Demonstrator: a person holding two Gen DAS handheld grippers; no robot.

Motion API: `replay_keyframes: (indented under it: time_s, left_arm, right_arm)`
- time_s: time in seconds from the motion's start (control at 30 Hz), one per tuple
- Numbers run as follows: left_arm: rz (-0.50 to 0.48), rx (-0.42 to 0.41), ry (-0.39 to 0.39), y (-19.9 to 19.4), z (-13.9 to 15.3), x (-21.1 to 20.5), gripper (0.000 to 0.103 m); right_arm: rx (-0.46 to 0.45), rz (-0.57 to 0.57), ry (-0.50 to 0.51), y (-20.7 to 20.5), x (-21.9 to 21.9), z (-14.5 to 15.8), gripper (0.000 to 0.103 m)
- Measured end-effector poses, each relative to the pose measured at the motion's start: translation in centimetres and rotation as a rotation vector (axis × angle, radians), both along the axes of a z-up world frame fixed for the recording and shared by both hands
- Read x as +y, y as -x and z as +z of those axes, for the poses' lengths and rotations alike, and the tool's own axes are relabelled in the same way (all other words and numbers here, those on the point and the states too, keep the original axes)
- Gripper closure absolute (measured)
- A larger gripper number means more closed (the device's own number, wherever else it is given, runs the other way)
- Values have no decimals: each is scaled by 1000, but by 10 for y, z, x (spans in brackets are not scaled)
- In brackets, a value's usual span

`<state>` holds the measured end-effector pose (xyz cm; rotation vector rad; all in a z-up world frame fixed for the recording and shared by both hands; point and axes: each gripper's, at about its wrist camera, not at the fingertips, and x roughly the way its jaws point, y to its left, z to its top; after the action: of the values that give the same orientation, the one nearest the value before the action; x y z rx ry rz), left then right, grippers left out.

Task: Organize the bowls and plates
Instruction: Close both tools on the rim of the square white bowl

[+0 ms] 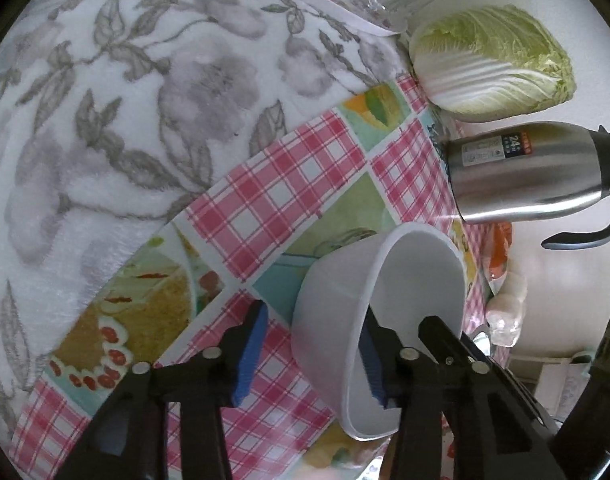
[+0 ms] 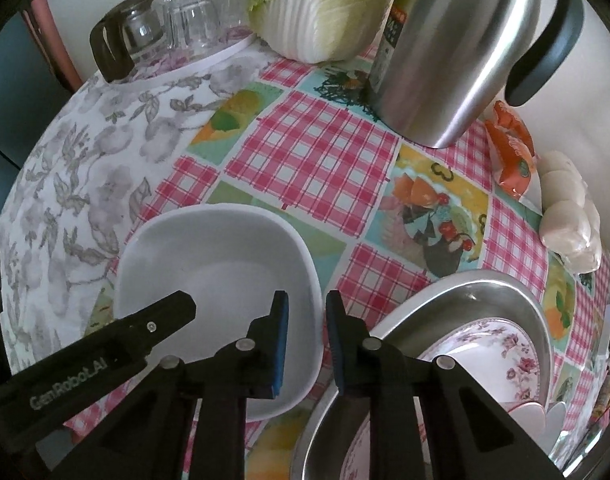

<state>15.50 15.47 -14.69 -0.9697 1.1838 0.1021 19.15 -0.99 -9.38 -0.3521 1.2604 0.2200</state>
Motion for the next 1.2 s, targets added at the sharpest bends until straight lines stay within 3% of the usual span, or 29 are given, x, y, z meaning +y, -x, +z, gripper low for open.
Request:
replay_keyframes:
  time_s: [0.1, 0.27, 0.4, 1.2]
  left_arm:
    - [-1, -6, 3, 0, 0, -1, 57]
    - [-8, -3, -39, -4, 0, -4, 71]
    - [-7, -8, -15, -6, -4, -5, 78]
    - [47, 15, -62, 8, -2, 14, 79]
  right_arm:
    - [8, -3, 3, -3, 0, -5, 88]
    - [12, 8, 13, -6, 1, -9, 89]
    - [11, 10, 14, -6, 1, -9, 89]
    - [61, 56, -16, 2, 17, -28, 89]
